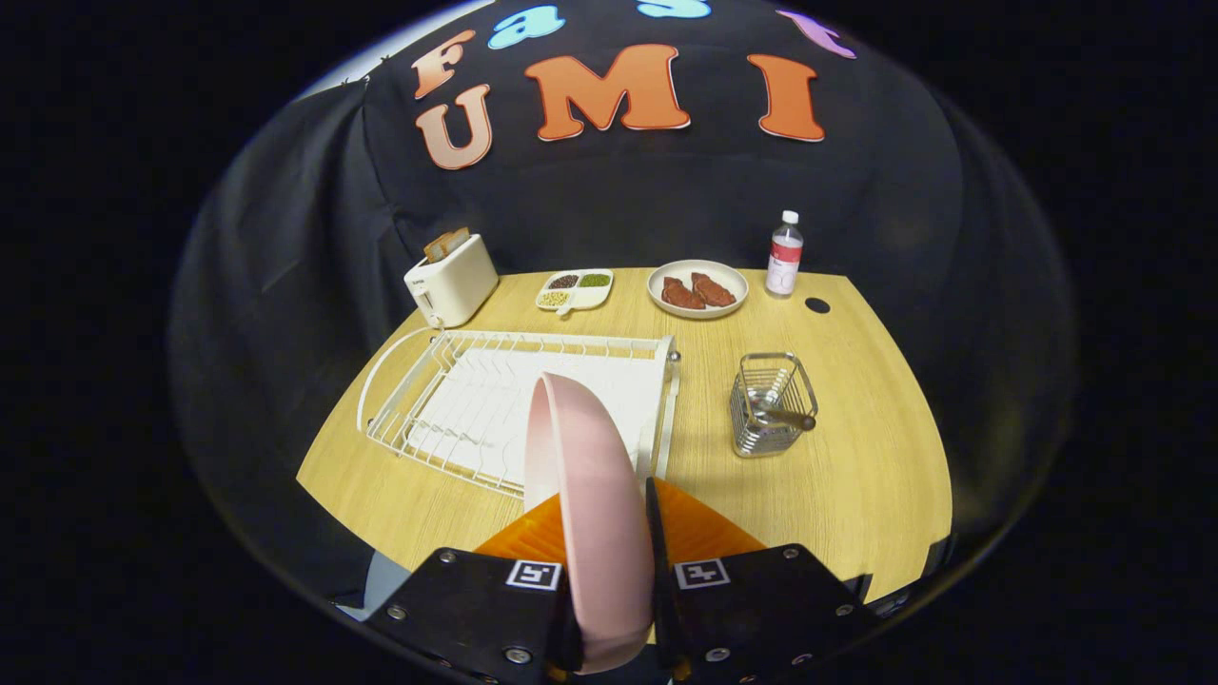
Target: Take the plate from the dish rack, then take the spoon from the basket and place it into the plate.
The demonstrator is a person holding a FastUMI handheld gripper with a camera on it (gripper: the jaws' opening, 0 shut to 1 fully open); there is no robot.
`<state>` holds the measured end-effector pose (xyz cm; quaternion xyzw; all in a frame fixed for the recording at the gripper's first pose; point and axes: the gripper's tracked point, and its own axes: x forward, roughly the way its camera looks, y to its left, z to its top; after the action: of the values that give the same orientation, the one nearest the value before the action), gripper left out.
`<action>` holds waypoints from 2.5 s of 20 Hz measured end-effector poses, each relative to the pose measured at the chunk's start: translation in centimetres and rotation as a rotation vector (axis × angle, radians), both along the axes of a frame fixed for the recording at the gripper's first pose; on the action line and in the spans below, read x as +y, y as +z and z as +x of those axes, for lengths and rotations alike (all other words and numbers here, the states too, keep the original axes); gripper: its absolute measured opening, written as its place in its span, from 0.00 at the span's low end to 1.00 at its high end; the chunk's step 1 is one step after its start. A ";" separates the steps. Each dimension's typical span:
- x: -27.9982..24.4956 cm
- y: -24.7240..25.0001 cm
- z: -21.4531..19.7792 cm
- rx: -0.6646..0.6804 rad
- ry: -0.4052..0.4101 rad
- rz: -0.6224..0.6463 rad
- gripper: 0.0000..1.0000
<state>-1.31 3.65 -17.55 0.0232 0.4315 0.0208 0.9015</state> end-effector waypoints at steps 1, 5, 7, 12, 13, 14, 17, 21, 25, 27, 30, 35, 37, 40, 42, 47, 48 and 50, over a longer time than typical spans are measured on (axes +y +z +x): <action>-0.2 -0.8 -0.9 0.014 -0.005 0.021 0.29; -0.5 -4.6 -3.5 0.082 -0.021 0.103 0.29; -0.3 -5.7 -4.8 0.106 -0.034 0.145 0.29; 0.8 -8.8 -6.6 0.147 -0.011 0.196 0.29; 1.1 -9.3 -6.8 0.154 -0.006 0.209 0.29; 1.4 -9.5 -7.0 0.159 -0.003 0.231 0.29; 2.1 -10.3 -6.7 0.155 -0.001 0.280 0.29; 2.2 -11.1 -6.6 0.163 -0.028 0.343 0.29; 1.1 -12.8 -6.8 0.172 -0.043 0.313 0.37; 0.0 -13.5 -6.5 0.151 -0.059 0.255 0.47; -1.8 -14.0 -5.5 0.091 -0.115 0.185 0.59; -3.7 -13.6 -4.3 0.014 -0.142 0.115 0.62; -4.6 -13.4 -3.8 -0.022 -0.148 0.076 0.67; -5.0 -11.9 -2.9 -0.094 -0.136 0.064 0.74; -6.1 -10.3 -1.5 -0.185 -0.144 0.034 0.79; -9.1 -6.5 1.7 -0.389 -0.165 -0.067 0.86; -9.3 -6.3 2.3 -0.404 -0.171 -0.065 0.88; -9.8 -5.8 3.6 -0.441 -0.180 -0.061 0.89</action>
<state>2.32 -6.13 -23.37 0.0294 0.2210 -0.0683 0.9724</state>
